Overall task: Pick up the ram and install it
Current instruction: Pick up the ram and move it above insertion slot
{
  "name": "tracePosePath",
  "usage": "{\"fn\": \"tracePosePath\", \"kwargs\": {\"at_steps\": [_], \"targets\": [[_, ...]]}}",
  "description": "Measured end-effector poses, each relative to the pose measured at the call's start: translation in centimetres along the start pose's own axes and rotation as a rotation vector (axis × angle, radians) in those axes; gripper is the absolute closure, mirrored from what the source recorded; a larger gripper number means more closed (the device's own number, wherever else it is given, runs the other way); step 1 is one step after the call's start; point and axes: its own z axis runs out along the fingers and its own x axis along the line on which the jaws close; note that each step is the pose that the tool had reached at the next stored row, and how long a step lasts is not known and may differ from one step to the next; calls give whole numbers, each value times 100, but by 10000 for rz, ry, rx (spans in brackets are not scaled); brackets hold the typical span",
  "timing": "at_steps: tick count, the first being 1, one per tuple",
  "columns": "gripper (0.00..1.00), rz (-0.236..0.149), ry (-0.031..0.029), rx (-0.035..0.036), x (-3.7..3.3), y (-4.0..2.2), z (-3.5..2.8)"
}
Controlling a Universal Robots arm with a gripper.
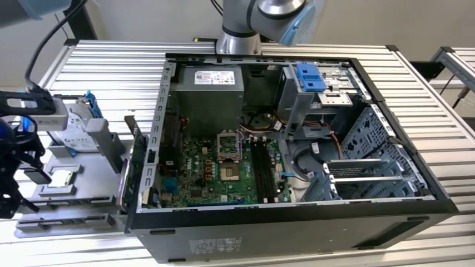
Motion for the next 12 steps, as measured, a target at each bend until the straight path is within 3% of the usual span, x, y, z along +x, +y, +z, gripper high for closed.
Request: {"fn": "tracePosePath", "kwargs": {"at_steps": [12], "targets": [[0, 0, -2, 5, 25, 1, 210]]}}
